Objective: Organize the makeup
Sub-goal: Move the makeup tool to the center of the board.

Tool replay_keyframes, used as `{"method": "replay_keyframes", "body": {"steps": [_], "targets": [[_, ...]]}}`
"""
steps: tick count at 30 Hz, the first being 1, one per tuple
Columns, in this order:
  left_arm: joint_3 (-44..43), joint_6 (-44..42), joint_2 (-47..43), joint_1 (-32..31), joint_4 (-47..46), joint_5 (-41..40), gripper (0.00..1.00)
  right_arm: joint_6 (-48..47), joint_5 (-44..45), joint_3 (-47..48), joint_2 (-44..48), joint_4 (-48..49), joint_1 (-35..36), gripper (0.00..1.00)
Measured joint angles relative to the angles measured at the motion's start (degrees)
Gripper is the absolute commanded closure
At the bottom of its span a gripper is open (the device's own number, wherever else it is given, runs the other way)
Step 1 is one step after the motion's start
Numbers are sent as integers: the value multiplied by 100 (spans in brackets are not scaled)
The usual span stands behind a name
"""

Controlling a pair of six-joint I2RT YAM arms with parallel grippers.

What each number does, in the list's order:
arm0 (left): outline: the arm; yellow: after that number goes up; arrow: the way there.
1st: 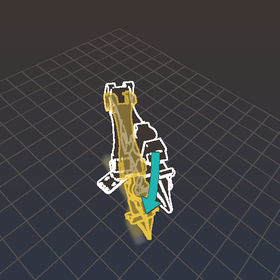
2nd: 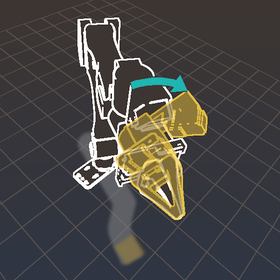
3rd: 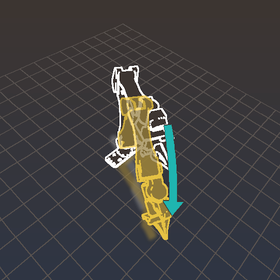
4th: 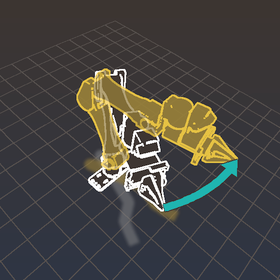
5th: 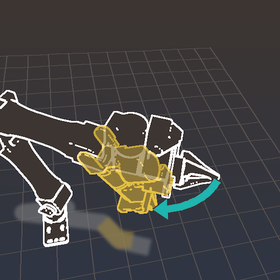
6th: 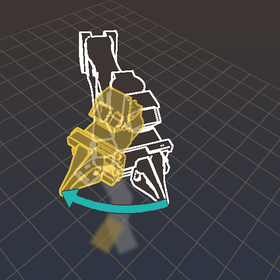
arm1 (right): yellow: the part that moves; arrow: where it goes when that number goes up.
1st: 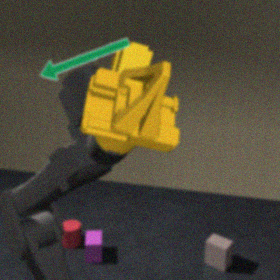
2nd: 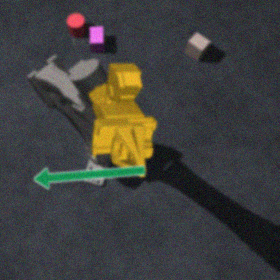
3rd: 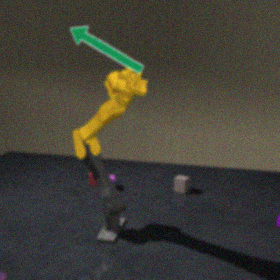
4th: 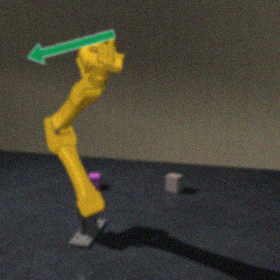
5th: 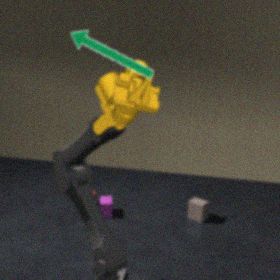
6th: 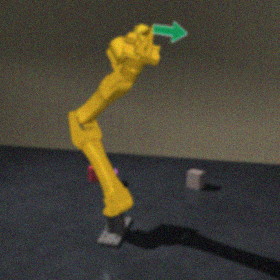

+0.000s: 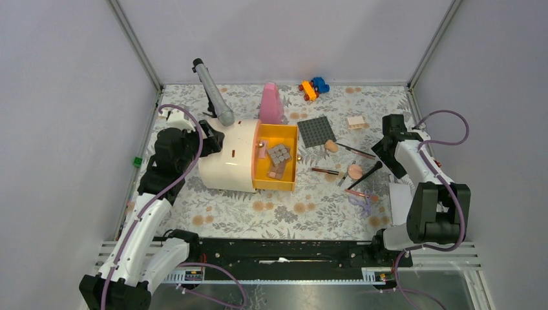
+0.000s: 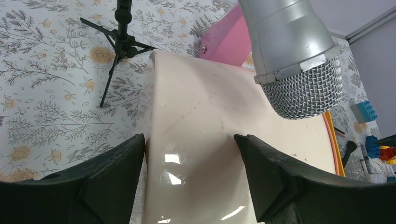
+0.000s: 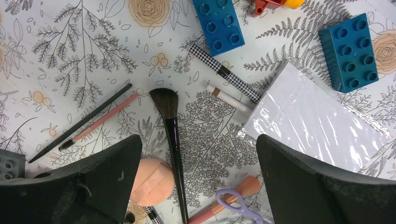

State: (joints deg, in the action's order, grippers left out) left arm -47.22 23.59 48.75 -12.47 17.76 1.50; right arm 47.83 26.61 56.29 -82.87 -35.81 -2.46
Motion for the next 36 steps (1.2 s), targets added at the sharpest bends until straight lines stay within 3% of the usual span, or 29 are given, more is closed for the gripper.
{"method": "replay_keyframes", "body": {"steps": [11, 23, 36], "targets": [[153, 0, -267, -39, -28, 4, 20, 131, 459, 9, -170, -103, -2, 0], [173, -2, -289, -59, -15, 0, 21, 190, 826, 743, -1873, -728, -72, 0], [175, -2, -289, -63, -20, 0, 23, 83, 739, 553, -1917, -485, -197, 4]]}}
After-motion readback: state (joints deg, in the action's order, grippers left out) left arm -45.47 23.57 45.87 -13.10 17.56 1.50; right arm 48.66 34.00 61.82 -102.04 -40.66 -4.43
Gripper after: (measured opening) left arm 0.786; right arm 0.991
